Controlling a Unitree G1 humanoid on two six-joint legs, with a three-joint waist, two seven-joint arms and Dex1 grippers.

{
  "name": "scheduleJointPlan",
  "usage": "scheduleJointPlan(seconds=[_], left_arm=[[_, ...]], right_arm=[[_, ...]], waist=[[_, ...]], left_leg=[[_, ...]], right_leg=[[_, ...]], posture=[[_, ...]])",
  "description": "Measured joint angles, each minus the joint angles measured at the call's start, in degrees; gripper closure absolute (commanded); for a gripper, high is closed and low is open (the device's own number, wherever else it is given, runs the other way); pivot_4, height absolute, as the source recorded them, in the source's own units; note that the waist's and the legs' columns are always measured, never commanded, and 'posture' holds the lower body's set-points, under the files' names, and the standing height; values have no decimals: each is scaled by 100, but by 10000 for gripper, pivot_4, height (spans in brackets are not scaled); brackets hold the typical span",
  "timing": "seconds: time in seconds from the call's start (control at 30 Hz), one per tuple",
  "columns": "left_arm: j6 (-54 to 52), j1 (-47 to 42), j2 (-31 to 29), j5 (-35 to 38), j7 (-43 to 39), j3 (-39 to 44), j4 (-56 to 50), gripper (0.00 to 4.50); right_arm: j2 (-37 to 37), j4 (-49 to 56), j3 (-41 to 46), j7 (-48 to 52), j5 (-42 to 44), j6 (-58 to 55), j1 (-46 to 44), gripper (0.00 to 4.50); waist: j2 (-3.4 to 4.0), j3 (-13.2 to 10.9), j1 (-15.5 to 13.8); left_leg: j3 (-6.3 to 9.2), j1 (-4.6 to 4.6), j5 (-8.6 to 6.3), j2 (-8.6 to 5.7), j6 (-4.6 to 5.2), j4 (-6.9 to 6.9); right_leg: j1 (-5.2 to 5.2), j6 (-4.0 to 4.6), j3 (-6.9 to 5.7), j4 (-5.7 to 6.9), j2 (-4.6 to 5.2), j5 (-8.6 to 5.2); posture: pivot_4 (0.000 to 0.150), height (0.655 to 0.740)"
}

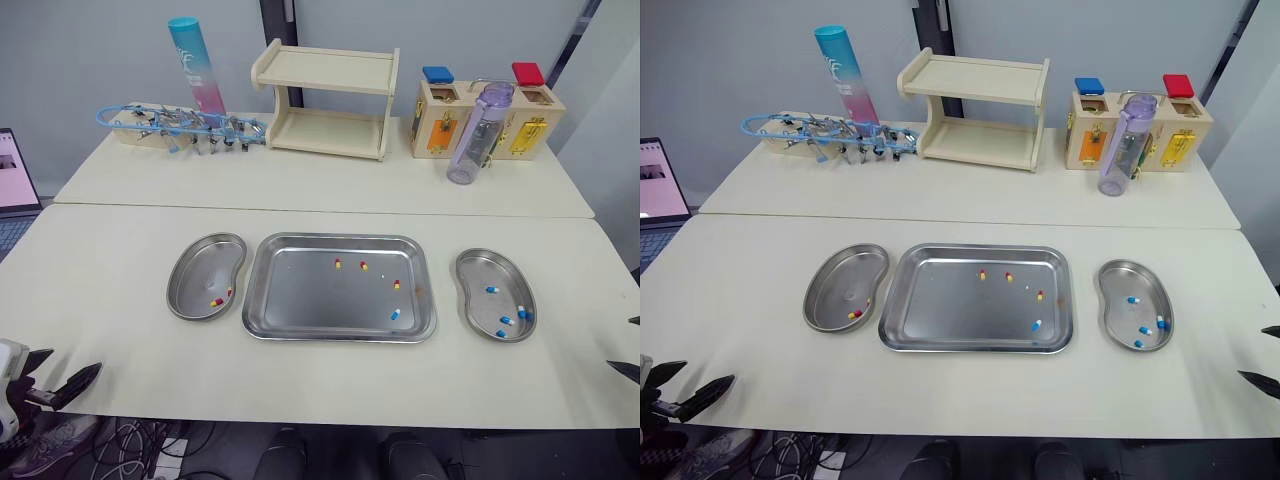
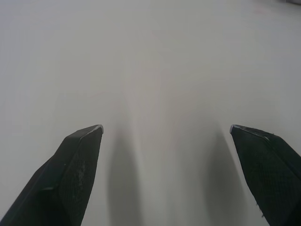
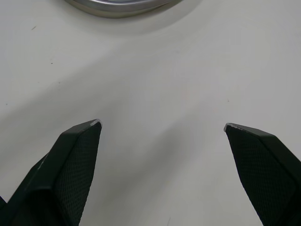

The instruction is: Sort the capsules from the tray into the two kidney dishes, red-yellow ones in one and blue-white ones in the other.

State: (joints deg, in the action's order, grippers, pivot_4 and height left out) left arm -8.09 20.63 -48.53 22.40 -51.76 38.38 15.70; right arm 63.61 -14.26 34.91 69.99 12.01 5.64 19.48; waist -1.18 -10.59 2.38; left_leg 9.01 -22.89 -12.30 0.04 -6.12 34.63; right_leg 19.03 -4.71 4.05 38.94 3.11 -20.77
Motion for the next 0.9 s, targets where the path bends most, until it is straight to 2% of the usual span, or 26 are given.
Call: scheduleJointPlan(seconds=[0.3, 0.4, 0.53, 0.7, 0.9], left_arm=[[11, -50, 165, 1, -59, -82, 0, 0], [-13, -49, 245, 25, -165, -113, -12, 0], [-40, -166, 414, 124, -241, -253, -217, 0], [-53, -223, 499, 169, -192, -260, -398, 0], [66, -44, 523, 176, -342, -266, -700, 0]], right_arm=[[109, 228, 419, 474, 50, -27, 508, 324], [28, 1016, 489, 540, 286, -437, 631, 324], [-614, 3009, 397, 128, 1028, -1421, 647, 324], [-1734, 5046, -585, -1009, 1579, -2196, 694, 324], [-2794, 5491, -2236, -2149, 811, -2189, 596, 324]], waist=[[0, 0, 0], [3, 2, 10], [0, 3, 8], [-20, 15, -44], [-46, 31, -45]], left_leg=[[-2, 0, 0, 0, 0, 0], [-2, 2, 0, 3, 0, 0], [1, -3, 0, 6, -1, 0], [8, -5, -1, 2, -2, 0], [7, 1, 0, 10, -2, 0]], right_leg=[[0, 0, 1, 0, 0, 0], [-1, 0, 1, 1, -2, 0], [-1, 0, -1, 2, -4, 0], [0, -1, -4, 2, -1, 1], [2, 1, -4, 4, -6, 1]], posture=[[1500, 7400], [1500, 7400], [1500, 7400], [1500, 7400], [1500, 7400]])
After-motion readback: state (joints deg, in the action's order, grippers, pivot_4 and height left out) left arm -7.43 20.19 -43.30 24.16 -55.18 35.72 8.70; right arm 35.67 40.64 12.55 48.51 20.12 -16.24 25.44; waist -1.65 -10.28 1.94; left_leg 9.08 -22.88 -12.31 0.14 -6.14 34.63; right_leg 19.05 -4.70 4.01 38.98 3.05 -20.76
